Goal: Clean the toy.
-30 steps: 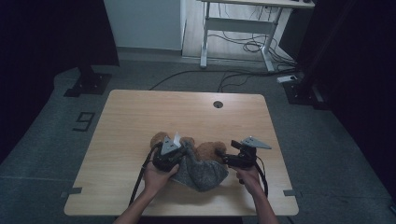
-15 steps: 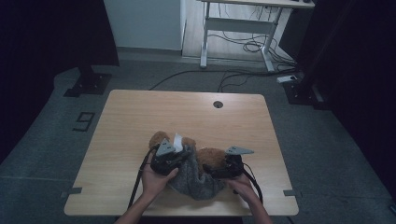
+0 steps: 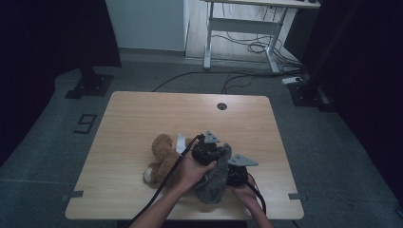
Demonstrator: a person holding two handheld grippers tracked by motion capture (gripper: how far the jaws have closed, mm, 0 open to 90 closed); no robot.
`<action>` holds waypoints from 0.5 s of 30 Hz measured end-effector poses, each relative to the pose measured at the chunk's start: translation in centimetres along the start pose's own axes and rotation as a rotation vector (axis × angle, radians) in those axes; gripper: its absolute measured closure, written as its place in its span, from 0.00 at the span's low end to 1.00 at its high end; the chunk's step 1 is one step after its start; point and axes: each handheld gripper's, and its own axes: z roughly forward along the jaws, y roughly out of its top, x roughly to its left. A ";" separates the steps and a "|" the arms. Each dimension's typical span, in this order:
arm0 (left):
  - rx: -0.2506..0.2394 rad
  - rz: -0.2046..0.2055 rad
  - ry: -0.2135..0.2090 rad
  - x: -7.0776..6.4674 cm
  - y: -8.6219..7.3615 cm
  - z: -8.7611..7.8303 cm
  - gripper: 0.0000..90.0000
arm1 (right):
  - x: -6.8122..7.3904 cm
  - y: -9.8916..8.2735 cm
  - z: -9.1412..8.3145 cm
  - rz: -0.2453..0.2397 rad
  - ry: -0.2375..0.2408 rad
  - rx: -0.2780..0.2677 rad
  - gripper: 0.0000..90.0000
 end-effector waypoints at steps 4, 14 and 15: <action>-0.011 -0.024 0.037 1.5 -0.3 -1.3 0.91 | 0.0 0.1 0.2 0.002 -0.034 -0.013 0.46; 0.002 -0.042 0.311 8.6 -3.6 -9.3 0.91 | -1.7 0.7 0.8 0.058 -0.123 -0.035 0.47; 0.005 -0.058 0.331 9.5 -4.2 -10.1 0.91 | -1.7 0.7 0.8 0.058 -0.122 -0.036 0.47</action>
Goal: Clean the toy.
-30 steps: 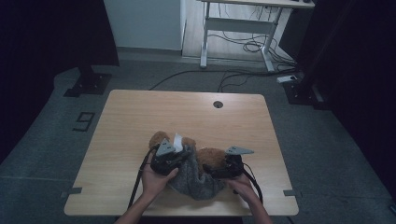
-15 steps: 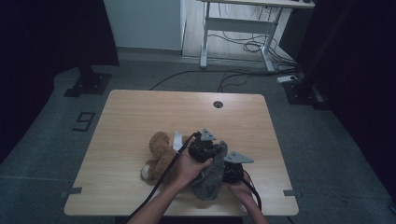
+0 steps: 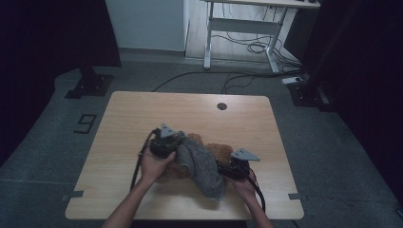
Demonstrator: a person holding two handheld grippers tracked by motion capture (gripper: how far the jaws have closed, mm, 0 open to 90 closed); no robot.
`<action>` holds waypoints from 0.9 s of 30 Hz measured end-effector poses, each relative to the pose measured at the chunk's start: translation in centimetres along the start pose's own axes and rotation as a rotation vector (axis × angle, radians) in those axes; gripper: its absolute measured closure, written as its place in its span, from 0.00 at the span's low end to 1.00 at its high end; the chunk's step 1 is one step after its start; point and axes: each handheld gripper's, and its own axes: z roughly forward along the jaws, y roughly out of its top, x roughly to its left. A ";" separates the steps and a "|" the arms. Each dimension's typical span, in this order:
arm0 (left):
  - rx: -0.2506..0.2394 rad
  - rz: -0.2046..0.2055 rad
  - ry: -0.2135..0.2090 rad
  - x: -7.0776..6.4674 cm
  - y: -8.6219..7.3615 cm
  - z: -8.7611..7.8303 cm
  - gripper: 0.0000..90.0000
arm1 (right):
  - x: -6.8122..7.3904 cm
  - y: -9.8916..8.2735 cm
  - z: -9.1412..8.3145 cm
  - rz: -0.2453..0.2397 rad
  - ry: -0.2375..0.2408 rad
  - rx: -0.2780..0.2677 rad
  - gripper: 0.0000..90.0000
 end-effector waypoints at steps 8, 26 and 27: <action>0.083 -0.052 0.099 4.8 -3.6 -0.7 0.91 | 0.0 0.0 0.0 -0.035 -0.023 -0.019 0.47; -0.017 -0.032 -0.185 -6.6 8.2 5.9 0.91 | -2.3 0.2 0.8 -0.098 -0.119 -0.097 0.48; -0.015 -0.017 -0.211 -8.1 8.7 6.7 0.91 | -2.2 0.2 0.8 -0.104 -0.119 -0.096 0.48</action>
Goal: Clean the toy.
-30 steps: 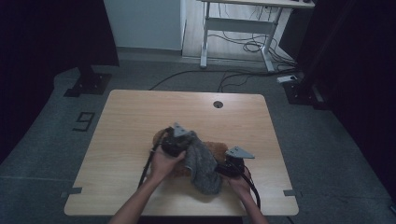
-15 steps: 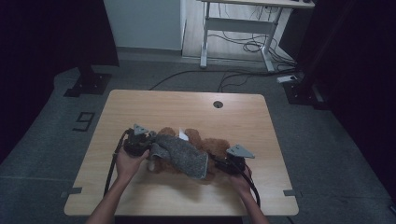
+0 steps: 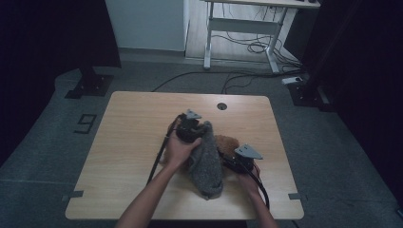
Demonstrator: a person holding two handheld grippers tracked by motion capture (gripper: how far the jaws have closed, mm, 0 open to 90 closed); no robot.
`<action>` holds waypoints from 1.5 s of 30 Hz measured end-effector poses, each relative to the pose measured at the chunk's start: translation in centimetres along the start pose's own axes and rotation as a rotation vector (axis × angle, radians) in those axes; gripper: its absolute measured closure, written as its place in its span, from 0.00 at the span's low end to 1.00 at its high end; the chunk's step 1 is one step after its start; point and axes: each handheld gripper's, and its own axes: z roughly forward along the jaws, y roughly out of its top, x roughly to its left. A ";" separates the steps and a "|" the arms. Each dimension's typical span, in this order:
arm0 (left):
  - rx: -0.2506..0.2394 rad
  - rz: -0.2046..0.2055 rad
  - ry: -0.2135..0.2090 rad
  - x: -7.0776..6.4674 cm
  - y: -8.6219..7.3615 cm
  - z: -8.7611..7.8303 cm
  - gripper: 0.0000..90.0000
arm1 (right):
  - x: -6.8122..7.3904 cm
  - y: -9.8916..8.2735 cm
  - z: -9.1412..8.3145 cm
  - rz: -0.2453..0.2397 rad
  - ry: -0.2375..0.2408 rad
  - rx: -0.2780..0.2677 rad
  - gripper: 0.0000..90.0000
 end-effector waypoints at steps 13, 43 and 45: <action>0.181 0.245 0.276 -1.1 -1.7 3.0 0.91 | 0.6 -0.5 -1.0 -0.034 0.006 -0.009 0.48; 0.133 0.185 0.148 0.6 -2.1 1.7 0.92 | 0.9 -0.5 -1.0 -0.021 0.001 -0.012 0.48; 0.160 0.231 0.195 0.1 -2.3 1.9 0.92 | 0.9 -0.6 -1.0 -0.024 0.002 -0.011 0.48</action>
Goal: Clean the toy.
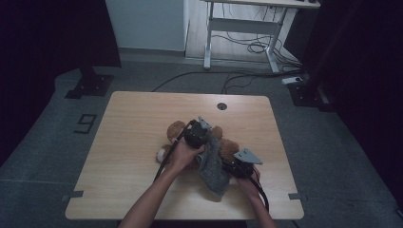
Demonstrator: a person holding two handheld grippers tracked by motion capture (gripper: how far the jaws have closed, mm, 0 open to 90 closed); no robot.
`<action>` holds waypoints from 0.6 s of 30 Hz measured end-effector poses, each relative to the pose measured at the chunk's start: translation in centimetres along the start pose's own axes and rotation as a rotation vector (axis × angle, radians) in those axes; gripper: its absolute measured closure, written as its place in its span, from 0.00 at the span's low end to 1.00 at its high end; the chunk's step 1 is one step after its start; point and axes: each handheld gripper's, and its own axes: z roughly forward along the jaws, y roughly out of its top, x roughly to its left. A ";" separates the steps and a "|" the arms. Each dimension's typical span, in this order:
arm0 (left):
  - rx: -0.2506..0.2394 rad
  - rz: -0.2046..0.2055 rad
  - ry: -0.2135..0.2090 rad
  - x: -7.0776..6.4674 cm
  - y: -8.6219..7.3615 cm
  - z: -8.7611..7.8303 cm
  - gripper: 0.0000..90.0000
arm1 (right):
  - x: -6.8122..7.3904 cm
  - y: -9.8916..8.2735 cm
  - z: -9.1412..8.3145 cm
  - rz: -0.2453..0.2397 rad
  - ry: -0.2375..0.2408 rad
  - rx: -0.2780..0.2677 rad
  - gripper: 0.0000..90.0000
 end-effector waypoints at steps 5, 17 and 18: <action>0.035 -0.063 0.008 1.9 -1.2 -0.5 0.91 | 0.1 0.0 -0.1 0.000 0.007 0.001 0.47; 0.038 -0.182 0.072 7.2 -5.5 -3.9 0.91 | 0.1 0.1 -0.3 -0.002 0.011 0.006 0.47; 0.037 -0.188 0.079 7.5 -5.7 -4.0 0.91 | 0.1 0.1 -0.2 0.000 0.011 0.005 0.47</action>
